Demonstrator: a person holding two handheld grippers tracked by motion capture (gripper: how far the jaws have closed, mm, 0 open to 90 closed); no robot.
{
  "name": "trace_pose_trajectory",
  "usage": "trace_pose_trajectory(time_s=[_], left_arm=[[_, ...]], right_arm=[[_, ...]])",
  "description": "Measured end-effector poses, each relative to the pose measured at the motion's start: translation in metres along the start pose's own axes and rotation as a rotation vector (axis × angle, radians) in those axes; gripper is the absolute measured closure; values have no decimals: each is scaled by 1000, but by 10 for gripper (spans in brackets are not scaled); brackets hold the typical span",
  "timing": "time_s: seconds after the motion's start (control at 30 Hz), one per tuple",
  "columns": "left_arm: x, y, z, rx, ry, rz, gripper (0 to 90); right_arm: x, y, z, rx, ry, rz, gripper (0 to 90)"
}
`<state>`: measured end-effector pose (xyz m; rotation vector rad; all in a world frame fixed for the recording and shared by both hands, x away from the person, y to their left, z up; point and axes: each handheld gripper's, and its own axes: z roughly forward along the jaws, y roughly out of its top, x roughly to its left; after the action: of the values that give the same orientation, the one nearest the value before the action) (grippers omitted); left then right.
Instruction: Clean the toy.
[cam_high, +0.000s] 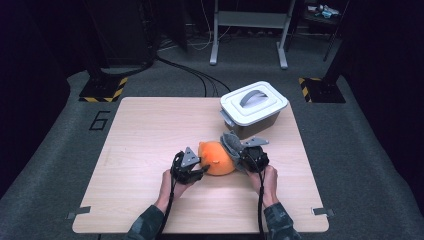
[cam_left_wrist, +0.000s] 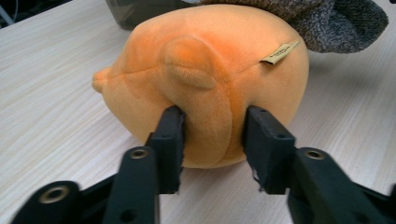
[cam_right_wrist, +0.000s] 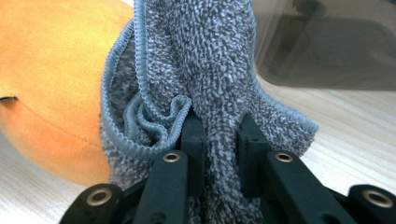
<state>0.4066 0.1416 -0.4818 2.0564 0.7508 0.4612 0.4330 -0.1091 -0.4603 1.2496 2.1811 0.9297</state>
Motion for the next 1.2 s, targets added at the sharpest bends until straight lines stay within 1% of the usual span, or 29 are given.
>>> trace_pose_trajectory(time_s=[0.07, 0.13, 0.2, 0.23, 0.27, 0.33, 0.4, 0.43, 0.47, 0.5, 0.53, 0.57, 0.6, 0.63, 0.67, 0.7, 0.73, 0.77, 0.8, 0.83, 0.87, 0.93, 0.97, 1.0, 1.07, 1.1, 1.13, 1.17, 1.2], left_arm=[[-1, 0, 1, 5, -3, -4, 691], [0, -1, 2, -3, -3, -21, 757], [1, -1, 1, -12, -5, -29, 796], [2, -1, 0, -12, -14, -39, 809], [3, -2, 0, -20, -22, -57, 817], [4, -2, -1, -36, -26, -77, 828], [5, -1, -4, -45, -39, -96, 834], [4, -1, -4, -57, -33, -108, 836], [4, -1, -4, -57, -33, -108, 837], [5, 0, -5, -61, -37, -129, 839], [5, 1, -6, -63, -40, -133, 840], [4, 2, -7, -69, -38, -147, 841], [5, 3, -8, -75, -39, -155, 842], [4, 3, -9, -79, -40, -175, 843], [5, 5, -11, -78, -42, -168, 843], [4, 6, -12, -81, -41, -179, 844], [4, 7, -13, -81, -40, -178, 843], [4, 8, -15, -84, -39, -183, 843], [3, 8, -15, -85, -41, -197, 843], [3, 9, -17, -83, -44, -200, 843], [3, 9, -17, -83, -45, -198, 843], [1, 9, -17, -84, -41, -215, 842], [2, 8, -17, -77, -50, -219, 841], [1, 8, -17, -77, -48, -226, 841], [1, 8, -17, -75, -43, -225, 841], [1, 8, -16, -76, -40, -223, 840], [1, 8, -16, -75, -31, -217, 839], [1, 8, -15, -65, -29, -217, 837], [1, 8, -15, -65, -29, -217, 835]], right_arm=[[1, 0, 0, 2, -5, 6, 766], [1, 0, 0, -1, -5, 5, 766], [1, 0, 0, -8, -8, 5, 766], [1, 0, -1, -10, -8, 3, 766], [0, 0, -1, -11, -5, 0, 766], [0, 0, -4, -21, -5, 4, 765], [0, 0, -6, -26, -4, 11, 765], [-1, 0, -8, -35, -7, 5, 765], [-1, 1, -8, -37, -8, 4, 766], [-1, 1, -10, -37, -10, 8, 765], [-1, 1, -11, -39, -10, 5, 765], [-1, 1, -13, -43, -10, 11, 765], [-1, 2, -14, -47, -15, 9, 765], [-2, 2, -16, -48, -12, -1, 765], [-1, 3, -18, -49, -11, -8, 765], [0, 4, -21, -55, -11, -11, 765], [2, 5, -24, -63, -12, -6, 765], [4, 6, -28, -69, -8, -12, 765], [6, 8, -32, -80, -1, -16, 765], [9, 10, -37, -93, 7, -39, 765], [13, 13, -41, -102, 13, -40, 765], [23, 17, -48, -125, 28, -66, 765], [29, 20, -51, -130, 38, -73, 765], [34, 22, -52, -133, 53, -80, 765], [45, 24, -50, -125, 62, -108, 765], [50, 25, -45, -112, 73, -122, 765], [53, 25, -42, -103, 74, -124, 765], [55, 25, -36, -93, 66, -135, 766], [56, 25, -32, -91, 60, -143, 766]])
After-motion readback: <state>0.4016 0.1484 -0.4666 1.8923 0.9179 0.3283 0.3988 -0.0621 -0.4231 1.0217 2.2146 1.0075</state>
